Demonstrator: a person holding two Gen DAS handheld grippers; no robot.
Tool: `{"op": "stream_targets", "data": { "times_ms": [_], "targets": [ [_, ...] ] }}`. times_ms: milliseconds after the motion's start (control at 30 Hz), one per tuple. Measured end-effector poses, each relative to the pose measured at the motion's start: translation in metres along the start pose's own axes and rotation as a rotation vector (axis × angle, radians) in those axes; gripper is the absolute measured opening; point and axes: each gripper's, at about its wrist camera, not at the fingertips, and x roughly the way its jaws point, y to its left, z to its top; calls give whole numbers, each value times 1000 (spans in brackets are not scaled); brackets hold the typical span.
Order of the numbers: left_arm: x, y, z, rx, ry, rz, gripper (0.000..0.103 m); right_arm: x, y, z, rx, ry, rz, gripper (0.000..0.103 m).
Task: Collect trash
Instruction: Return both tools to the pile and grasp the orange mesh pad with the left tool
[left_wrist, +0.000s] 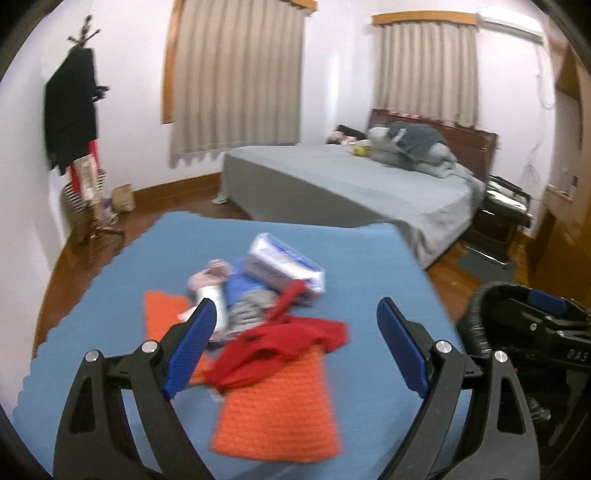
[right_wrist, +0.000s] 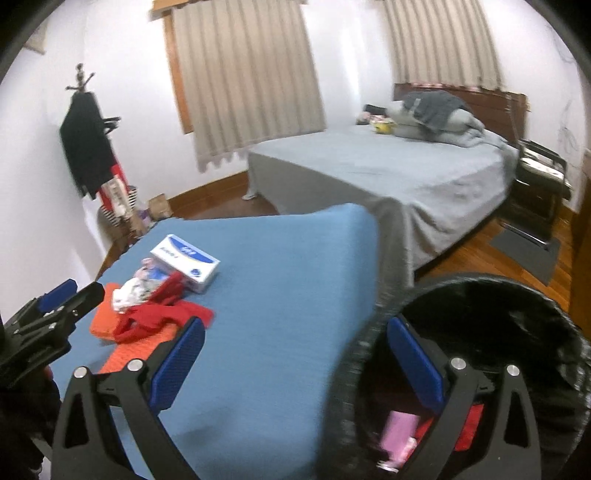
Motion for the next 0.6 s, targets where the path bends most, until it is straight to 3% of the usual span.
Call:
{"op": "stream_targets", "data": {
  "times_ms": [367,600],
  "targets": [
    [18,85,-21,-67,72,163,82,50,54,-4,-22,35,69,97],
    [43,116,-36,-127,158,165,70,71,66,-10,-30,69,71,97]
  ]
}}
